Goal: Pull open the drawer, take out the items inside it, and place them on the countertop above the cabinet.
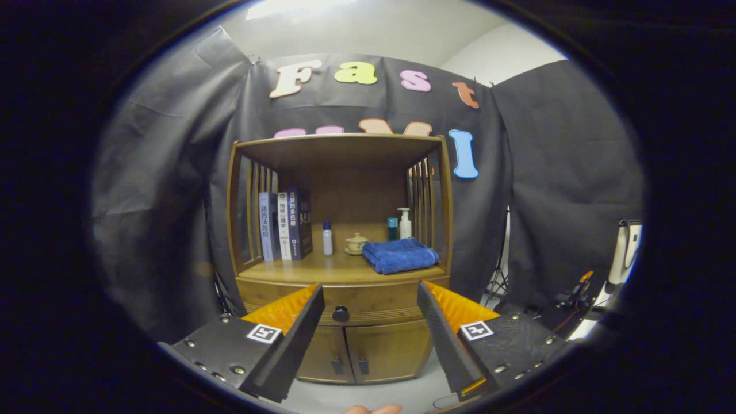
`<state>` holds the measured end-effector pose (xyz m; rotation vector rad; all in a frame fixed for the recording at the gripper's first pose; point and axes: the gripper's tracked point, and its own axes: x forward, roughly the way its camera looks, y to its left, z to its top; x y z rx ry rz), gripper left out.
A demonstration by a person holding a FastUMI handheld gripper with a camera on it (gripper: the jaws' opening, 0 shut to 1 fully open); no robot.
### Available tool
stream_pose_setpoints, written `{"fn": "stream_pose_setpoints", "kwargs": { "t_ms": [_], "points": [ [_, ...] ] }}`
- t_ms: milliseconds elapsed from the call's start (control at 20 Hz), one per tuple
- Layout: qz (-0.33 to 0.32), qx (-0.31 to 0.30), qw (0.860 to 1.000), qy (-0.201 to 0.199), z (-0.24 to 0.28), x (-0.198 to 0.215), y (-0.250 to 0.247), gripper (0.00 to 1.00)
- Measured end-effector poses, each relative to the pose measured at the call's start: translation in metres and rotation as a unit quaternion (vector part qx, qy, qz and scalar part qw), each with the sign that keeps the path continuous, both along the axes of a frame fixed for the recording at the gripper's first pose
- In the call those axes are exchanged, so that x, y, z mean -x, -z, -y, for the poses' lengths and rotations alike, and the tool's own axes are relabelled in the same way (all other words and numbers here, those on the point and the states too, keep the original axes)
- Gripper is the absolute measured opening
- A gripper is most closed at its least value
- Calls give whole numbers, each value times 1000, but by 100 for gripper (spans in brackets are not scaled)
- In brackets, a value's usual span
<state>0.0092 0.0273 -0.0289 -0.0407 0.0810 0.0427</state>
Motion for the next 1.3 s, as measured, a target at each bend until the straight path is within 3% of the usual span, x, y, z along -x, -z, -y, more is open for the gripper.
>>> {"fn": "stream_pose_setpoints", "kwargs": {
  "t_ms": [800,1100,1300],
  "points": [
    [-14,-7,1000,5,6,-14,14,98],
    [-15,-8,1000,23,3,-45,28,98],
    [-27,-20,999,8,-15,-77,48,97]
  ]
}}
